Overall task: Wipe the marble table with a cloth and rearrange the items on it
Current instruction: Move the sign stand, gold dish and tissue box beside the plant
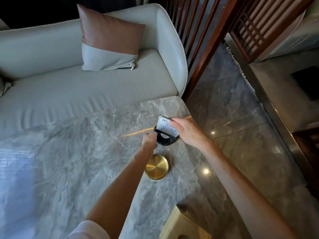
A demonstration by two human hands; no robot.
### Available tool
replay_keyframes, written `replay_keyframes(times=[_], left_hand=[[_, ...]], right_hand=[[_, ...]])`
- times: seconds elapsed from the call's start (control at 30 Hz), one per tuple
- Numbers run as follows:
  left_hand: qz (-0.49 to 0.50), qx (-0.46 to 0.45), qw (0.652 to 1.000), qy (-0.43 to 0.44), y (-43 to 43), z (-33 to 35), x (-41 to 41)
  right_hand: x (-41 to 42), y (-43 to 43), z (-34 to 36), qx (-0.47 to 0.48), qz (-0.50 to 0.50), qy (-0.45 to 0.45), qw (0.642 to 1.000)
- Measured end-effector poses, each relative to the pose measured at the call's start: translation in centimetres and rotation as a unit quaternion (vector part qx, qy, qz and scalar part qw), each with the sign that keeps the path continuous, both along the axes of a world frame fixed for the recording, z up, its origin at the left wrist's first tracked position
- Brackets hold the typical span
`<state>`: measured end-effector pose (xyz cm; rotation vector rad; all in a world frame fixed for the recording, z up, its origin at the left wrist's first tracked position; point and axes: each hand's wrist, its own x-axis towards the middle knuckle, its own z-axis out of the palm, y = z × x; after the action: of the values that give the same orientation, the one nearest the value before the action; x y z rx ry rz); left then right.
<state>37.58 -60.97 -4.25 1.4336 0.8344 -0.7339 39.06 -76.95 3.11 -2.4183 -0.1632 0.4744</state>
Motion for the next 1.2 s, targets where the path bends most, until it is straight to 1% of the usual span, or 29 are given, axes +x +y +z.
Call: replay_keyframes(times=[0.03, 0.1, 0.17, 0.2, 0.23, 0.3, 0.37, 0.43, 0.5, 0.6, 0.77, 0.9, 1.0, 1.07, 1.1, 1.13, 1.17, 1.2], left_hand=[[0.007, -0.024, 1.000, -0.004, 0.0, -0.3, 0.0], [0.030, -0.071, 0.997, 0.017, 0.0, 0.1, -0.1], [0.043, -0.119, 0.992, 0.023, 0.4, 0.6, -0.6], [0.039, -0.124, 0.991, 0.011, 0.6, 1.1, -0.9], [0.034, -0.111, 0.993, -0.016, 1.0, 1.6, -1.4], [0.058, -0.078, 0.992, -0.081, 2.3, 2.9, -2.7], [0.093, -0.091, 0.984, -0.120, 4.1, 4.1, -4.1], [0.125, -0.134, 0.971, -0.152, 6.2, 5.8, -5.7], [0.147, -0.167, 0.958, -0.182, 8.7, 7.8, -7.5], [0.180, -0.187, 0.941, -0.217, 12.4, 11.3, -11.1], [0.239, -0.223, 0.918, -0.225, 18.7, 16.0, -18.5], [0.232, -0.261, 0.913, -0.210, 24.0, 19.6, -25.9], [0.225, -0.299, 0.899, -0.229, 28.1, 21.1, -32.2], [0.227, -0.312, 0.891, -0.237, 30.6, 21.4, -35.7], [0.231, -0.312, 0.892, -0.231, 31.8, 21.3, -37.4], [0.220, -0.298, 0.902, -0.223, 32.9, 21.4, -38.9], [0.189, -0.262, 0.921, -0.219, 34.0, 21.4, -40.4], [0.139, -0.201, 0.943, -0.224, 35.0, 21.5, -41.8]], right_hand=[[0.1, 0.0, 0.2, -0.001, -0.001, 0.008, 1.000], [0.3, 0.1, 1.0, -0.010, 0.008, 0.019, 1.000], [0.4, 0.5, 2.1, -0.038, 0.015, 0.004, 0.999], [0.2, 0.8, 2.7, -0.056, 0.016, -0.019, 0.998], [0.1, 1.3, 3.5, -0.073, 0.016, -0.053, 0.996], [-0.3, 2.4, 5.6, -0.074, 0.016, -0.122, 0.990], [-0.8, 3.6, 8.3, -0.016, 0.006, -0.147, 0.989], [-1.4, 5.2, 11.0, 0.044, -0.006, -0.132, 0.990], [-2.2, 6.9, 13.3, 0.068, -0.004, -0.128, 0.989], [-4.3, 10.6, 16.5, 0.105, 0.009, -0.118, 0.987], [-9.7, 17.6, 21.4, 0.128, 0.053, -0.139, 0.980], [-16.5, 23.7, 25.2, 0.135, 0.082, -0.131, 0.979], [-20.7, 28.0, 25.9, 0.178, 0.074, -0.127, 0.973], [-23.3, 30.5, 25.2, 0.238, 0.037, -0.106, 0.965], [-24.6, 31.7, 24.5, 0.272, 0.014, -0.085, 0.959], [-25.9, 32.9, 23.6, 0.299, -0.009, -0.063, 0.952], [-27.2, 34.0, 22.8, 0.314, -0.025, -0.047, 0.948], [-28.4, 35.1, 22.0, 0.316, -0.029, -0.040, 0.947]])
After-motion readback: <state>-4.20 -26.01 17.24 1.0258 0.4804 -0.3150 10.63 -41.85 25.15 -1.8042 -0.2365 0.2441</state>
